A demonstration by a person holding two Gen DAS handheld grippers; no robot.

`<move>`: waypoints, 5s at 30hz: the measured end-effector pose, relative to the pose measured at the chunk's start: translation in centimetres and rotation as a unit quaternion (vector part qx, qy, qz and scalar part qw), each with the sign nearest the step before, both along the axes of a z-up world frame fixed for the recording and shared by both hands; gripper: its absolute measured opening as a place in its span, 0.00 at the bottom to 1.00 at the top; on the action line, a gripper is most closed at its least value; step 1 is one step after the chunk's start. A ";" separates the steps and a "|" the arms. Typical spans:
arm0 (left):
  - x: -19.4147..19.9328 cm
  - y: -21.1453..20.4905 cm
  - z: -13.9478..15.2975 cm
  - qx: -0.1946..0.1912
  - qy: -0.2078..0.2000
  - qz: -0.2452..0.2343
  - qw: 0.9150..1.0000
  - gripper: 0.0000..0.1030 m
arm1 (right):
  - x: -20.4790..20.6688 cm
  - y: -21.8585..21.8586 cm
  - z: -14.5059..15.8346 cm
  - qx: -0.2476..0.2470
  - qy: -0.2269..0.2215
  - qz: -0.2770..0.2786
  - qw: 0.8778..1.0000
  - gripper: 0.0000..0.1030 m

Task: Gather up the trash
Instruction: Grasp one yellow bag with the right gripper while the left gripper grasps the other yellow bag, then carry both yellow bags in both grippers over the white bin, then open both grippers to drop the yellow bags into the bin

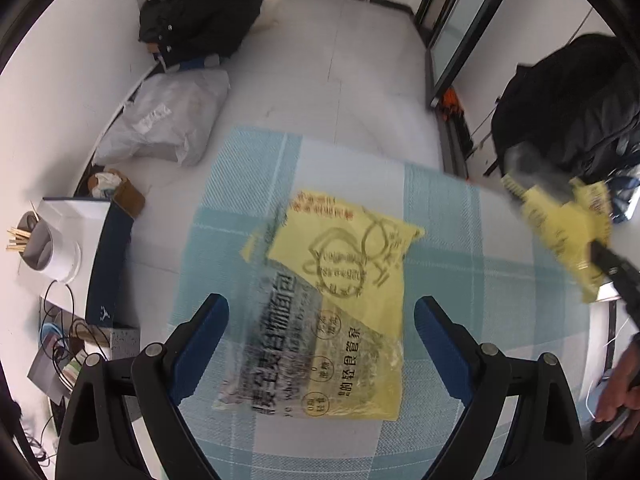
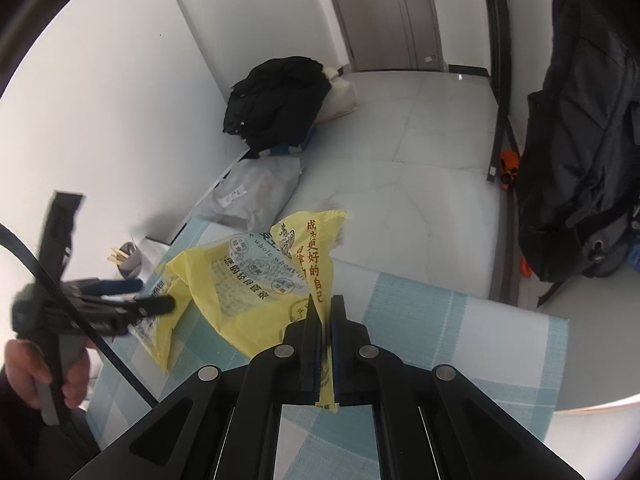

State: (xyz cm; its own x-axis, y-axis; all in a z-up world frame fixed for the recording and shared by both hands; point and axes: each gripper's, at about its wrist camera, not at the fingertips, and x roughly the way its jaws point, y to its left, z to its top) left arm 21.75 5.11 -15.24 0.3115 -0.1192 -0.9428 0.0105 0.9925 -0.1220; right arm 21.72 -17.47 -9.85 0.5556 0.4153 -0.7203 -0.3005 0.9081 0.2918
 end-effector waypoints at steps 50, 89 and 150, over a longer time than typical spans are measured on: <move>-12.1 -17.7 16.0 -0.025 -0.213 -0.157 0.964 0.29 | -23.3 -20.0 14.9 0.059 -0.141 -0.158 0.976 0.03; -14.4 -39.3 -1.5 -0.067 0.083 -0.346 0.932 0.29 | -33.2 -38.7 -5.9 0.110 0.065 -0.364 0.922 0.03; -10.4 -43.0 -13.7 0.037 0.244 -0.314 0.917 0.74 | -26.8 -29.8 -21.6 0.109 0.270 -0.276 0.916 0.47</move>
